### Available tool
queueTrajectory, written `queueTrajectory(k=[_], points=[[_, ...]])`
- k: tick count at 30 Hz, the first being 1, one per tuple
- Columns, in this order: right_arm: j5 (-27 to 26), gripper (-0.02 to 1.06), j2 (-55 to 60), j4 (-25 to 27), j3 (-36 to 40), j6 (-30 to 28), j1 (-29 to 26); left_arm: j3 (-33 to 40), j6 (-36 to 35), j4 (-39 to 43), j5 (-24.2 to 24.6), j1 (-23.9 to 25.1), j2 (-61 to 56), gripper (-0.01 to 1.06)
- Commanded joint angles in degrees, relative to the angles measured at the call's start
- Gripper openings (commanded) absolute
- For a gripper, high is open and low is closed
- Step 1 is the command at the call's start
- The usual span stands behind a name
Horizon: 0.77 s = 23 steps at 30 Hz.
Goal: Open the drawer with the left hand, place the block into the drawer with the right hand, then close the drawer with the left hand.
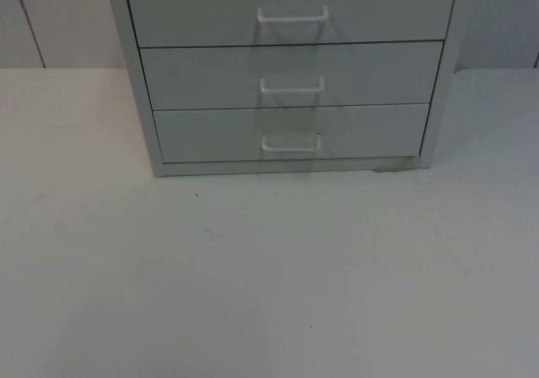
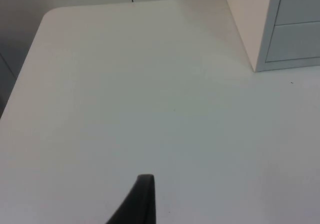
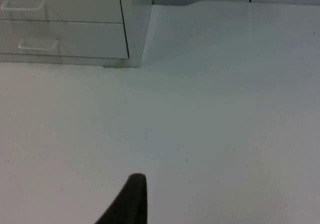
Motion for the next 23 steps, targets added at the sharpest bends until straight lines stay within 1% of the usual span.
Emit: queueTrajectory(k=[1, 3, 8, 15, 18, 19, 21, 23], points=[[-0.2, 1.05, -0.1, -0.2, 0.3, 0.0, -0.2, 0.2, -0.3, 0.2, 0.0, 0.2, -0.2, 1.05], [-0.2, 1.05, -0.1, -0.2, 0.3, 0.0, -0.6, 0.2, -0.3, 0.2, 0.0, 0.2, -0.2, 1.05], [-0.2, 1.05, -0.1, -0.2, 0.3, 0.0, -3.8, 0.2, -0.3, 0.2, 0.0, 0.2, -0.2, 1.05], [-0.2, 1.05, -0.1, -0.2, 0.3, 0.0, -4.3, 0.2, -0.3, 0.3, 0.0, 0.5, -0.2, 1.05], [-0.2, 1.05, -0.1, -0.2, 0.3, 0.0, -4.3, 0.2, -0.3, 0.3, 0.0, 3.7, -0.2, 1.05], [-0.2, 1.05, -0.1, -0.2, 0.3, 0.0, -4.3, 0.2, -0.3, 0.3, 0.0, 3.7, -0.2, 1.05], [-0.2, 1.05, -0.1, -0.2, 0.3, 0.0, -4.3, 0.2, -0.3, 0.3, 0.0, 7.3, -0.2, 1.05], [-0.2, 1.05, -0.1, -0.2, 0.3, 0.0, -4.3, 0.2, -0.3, 0.3, 0.0, 8.8, -0.2, 1.05]])
